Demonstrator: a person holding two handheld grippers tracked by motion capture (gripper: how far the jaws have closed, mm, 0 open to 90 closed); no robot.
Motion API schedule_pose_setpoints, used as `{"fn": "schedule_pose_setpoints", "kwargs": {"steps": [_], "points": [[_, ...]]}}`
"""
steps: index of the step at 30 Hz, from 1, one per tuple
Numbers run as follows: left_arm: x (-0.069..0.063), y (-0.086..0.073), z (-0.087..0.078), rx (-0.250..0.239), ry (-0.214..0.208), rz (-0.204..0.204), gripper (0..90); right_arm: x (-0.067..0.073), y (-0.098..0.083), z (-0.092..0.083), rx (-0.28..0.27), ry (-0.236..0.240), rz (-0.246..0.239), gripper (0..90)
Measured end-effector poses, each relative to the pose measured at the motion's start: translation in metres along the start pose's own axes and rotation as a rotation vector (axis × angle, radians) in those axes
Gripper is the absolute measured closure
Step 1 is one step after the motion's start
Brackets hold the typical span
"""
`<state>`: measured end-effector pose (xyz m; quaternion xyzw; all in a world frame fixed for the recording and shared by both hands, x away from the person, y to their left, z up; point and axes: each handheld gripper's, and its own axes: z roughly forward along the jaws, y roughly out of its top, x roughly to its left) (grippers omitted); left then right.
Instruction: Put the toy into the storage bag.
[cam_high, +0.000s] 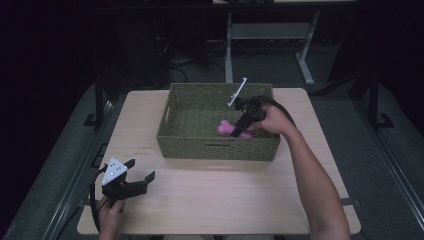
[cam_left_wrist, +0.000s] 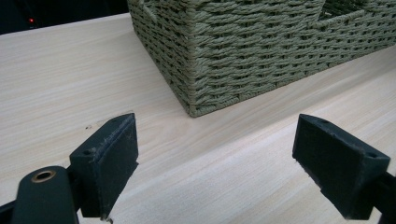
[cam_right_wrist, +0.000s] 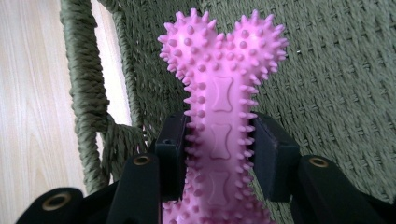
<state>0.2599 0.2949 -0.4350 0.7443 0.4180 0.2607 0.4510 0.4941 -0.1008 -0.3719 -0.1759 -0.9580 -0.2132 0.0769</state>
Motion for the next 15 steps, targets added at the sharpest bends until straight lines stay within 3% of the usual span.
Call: {"fn": "schedule_pose_setpoints", "kwargs": {"steps": [15], "points": [[0.001, 0.000, -0.001, -0.003, -0.003, 0.000, 13.9, -0.003, -0.001, 0.011, 0.026, 0.007, 0.024, 57.7]]}}
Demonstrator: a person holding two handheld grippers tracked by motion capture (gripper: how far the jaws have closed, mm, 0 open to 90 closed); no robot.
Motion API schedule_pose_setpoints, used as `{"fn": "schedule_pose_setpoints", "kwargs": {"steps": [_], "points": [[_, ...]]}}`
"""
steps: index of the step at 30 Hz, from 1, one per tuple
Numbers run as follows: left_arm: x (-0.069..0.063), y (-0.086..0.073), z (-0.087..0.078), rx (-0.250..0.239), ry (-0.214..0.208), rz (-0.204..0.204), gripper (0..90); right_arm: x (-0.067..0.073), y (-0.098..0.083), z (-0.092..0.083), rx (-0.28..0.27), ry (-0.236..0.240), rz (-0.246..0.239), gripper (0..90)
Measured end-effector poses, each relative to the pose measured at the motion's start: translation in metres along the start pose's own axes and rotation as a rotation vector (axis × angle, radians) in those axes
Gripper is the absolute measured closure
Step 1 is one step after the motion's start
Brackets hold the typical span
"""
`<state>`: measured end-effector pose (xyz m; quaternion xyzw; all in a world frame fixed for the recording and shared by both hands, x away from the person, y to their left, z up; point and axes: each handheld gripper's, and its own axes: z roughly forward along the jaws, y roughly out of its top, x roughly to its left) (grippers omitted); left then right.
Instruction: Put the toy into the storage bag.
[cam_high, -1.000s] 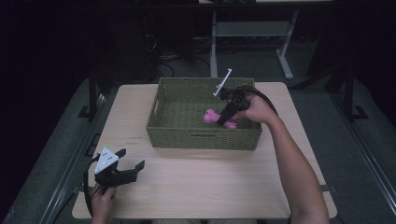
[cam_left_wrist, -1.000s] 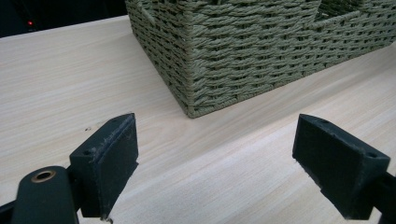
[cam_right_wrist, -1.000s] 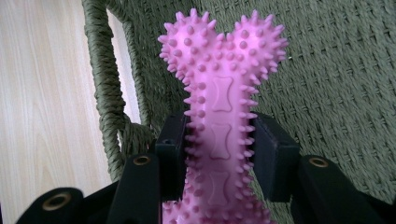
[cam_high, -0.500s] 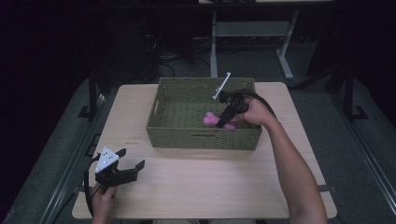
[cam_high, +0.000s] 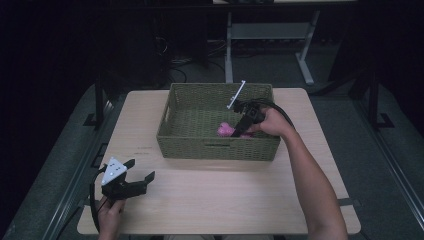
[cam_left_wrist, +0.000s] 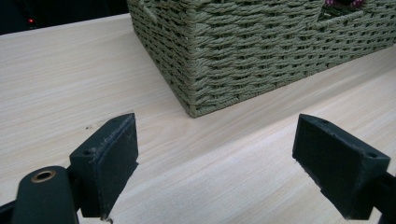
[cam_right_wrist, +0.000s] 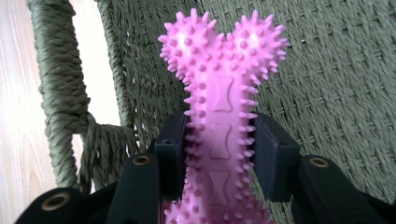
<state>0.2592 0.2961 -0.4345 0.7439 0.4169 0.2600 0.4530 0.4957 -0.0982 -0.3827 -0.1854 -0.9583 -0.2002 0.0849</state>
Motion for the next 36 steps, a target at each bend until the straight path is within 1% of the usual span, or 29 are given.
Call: {"fn": "schedule_pose_setpoints", "kwargs": {"steps": [6, 11, 14, 19, 23, 27, 29, 33, 36], "points": [[0.001, 0.000, -0.002, -0.005, 0.001, -0.003, 13.8, 0.001, 0.003, 0.005, 0.016, -0.006, 0.000, 57.3], [0.001, 0.000, -0.002, -0.004, 0.001, -0.001, 13.8, 0.001, 0.004, 0.005, 0.011, -0.005, 0.014, 56.1], [0.000, 0.000, -0.002, -0.006, 0.001, 0.002, 13.8, 0.001, 0.004, 0.001, -0.015, -0.001, 0.020, 56.1], [0.000, 0.000, -0.002, -0.006, 0.001, 0.001, 13.8, 0.003, 0.002, -0.007, -0.032, -0.015, 0.017, 55.0], [0.000, 0.000, -0.002, -0.007, 0.001, 0.000, 13.9, 0.006, 0.000, -0.014, -0.052, -0.018, 0.020, 53.5], [-0.001, 0.000, -0.001, -0.005, 0.002, -0.001, 13.9, 0.007, -0.002, -0.018, -0.056, -0.025, 0.024, 50.6], [-0.001, 0.000, -0.001, -0.005, 0.001, 0.002, 13.8, 0.007, -0.003, -0.019, -0.056, -0.028, 0.032, 49.8], [-0.001, 0.000, -0.001, -0.004, 0.003, -0.001, 13.8, 0.006, -0.006, -0.021, -0.073, -0.025, 0.044, 48.7], [-0.001, 0.000, -0.001, -0.002, 0.003, 0.000, 13.9, 0.005, -0.009, -0.021, -0.073, -0.024, 0.058, 48.2]]}}
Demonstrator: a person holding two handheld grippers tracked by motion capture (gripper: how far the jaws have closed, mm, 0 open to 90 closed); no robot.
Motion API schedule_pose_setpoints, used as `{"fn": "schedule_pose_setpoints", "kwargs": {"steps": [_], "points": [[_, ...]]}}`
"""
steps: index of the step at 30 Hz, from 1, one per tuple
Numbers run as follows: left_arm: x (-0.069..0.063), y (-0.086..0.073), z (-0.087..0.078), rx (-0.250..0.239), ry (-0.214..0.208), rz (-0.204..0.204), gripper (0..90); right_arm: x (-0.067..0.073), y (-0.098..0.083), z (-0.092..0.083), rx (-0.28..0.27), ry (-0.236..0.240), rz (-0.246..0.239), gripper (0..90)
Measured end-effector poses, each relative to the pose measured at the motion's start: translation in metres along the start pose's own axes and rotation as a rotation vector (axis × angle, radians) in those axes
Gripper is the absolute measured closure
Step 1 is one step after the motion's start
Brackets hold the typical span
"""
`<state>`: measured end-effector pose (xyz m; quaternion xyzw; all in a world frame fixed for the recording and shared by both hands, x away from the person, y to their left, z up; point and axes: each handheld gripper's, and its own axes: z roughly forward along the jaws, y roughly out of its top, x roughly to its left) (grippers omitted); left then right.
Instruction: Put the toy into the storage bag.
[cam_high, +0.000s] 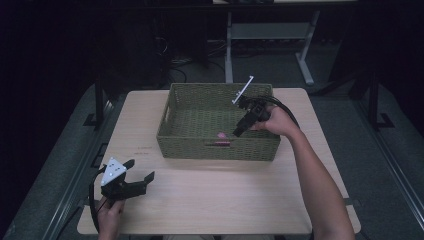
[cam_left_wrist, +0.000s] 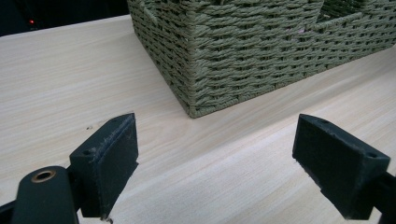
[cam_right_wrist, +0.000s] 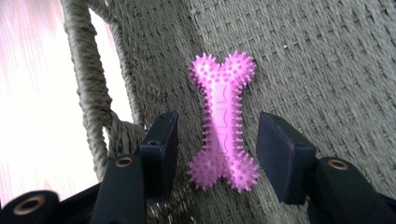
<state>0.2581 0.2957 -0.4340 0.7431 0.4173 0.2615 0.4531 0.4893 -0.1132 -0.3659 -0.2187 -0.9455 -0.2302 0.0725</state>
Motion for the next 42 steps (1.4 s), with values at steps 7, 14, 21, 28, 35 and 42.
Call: {"fn": "schedule_pose_setpoints", "kwargs": {"steps": [7, 14, 21, 28, 35, 42], "points": [[0.000, 0.000, 0.001, 0.004, -0.002, 0.003, 13.8, -0.002, -0.005, -0.001, -0.008, -0.010, 0.019, 46.8], [0.000, 0.000, 0.000, -0.002, -0.001, -0.001, 13.8, 0.000, -0.006, -0.005, -0.018, -0.021, 0.025, 44.6], [0.000, 0.000, 0.000, -0.005, -0.001, -0.002, 13.8, 0.005, -0.006, -0.012, -0.035, -0.026, 0.017, 43.9], [0.001, 0.000, 0.000, -0.002, 0.001, -0.002, 13.9, 0.009, -0.008, -0.023, -0.055, -0.035, 0.015, 42.6], [0.000, 0.000, 0.000, -0.002, -0.001, -0.001, 13.8, 0.017, -0.010, -0.036, -0.077, -0.047, 0.005, 40.9], [0.000, 0.000, 0.000, 0.000, 0.000, -0.002, 13.9, 0.025, -0.013, -0.047, -0.090, -0.060, -0.004, 39.3]]}}
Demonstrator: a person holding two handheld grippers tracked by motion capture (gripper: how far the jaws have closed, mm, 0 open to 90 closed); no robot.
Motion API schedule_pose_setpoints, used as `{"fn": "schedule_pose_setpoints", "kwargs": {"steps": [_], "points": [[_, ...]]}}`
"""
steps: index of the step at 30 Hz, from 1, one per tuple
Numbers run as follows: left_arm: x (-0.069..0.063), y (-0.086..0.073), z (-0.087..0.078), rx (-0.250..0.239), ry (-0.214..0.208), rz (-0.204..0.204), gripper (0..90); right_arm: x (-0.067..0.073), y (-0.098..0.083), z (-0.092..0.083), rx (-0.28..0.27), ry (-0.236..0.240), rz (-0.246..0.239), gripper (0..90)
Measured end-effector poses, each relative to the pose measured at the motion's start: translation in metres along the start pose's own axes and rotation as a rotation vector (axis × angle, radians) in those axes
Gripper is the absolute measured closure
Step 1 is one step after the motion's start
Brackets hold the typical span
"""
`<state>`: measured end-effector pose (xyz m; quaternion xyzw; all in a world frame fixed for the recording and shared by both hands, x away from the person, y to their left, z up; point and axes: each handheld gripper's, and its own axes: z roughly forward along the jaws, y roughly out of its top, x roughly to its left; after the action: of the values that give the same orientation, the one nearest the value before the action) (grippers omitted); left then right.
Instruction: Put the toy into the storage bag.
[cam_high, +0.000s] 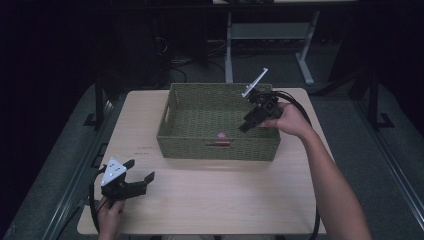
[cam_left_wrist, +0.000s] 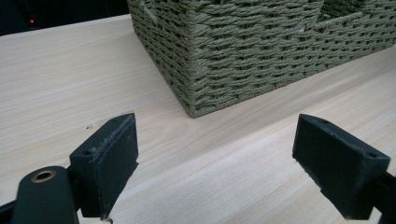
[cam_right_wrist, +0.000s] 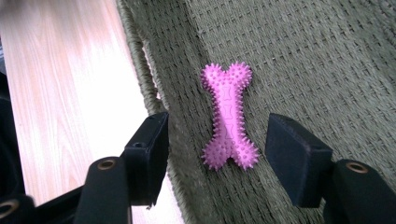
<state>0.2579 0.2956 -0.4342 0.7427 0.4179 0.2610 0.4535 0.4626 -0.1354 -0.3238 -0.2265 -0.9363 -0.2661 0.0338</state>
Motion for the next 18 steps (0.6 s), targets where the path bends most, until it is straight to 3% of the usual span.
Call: {"fn": "schedule_pose_setpoints", "kwargs": {"steps": [18], "points": [[-0.001, 0.000, 0.001, 0.001, 0.000, 0.003, 13.8, 0.030, -0.002, -0.014, -0.031, 0.006, -0.063, 37.4]]}}
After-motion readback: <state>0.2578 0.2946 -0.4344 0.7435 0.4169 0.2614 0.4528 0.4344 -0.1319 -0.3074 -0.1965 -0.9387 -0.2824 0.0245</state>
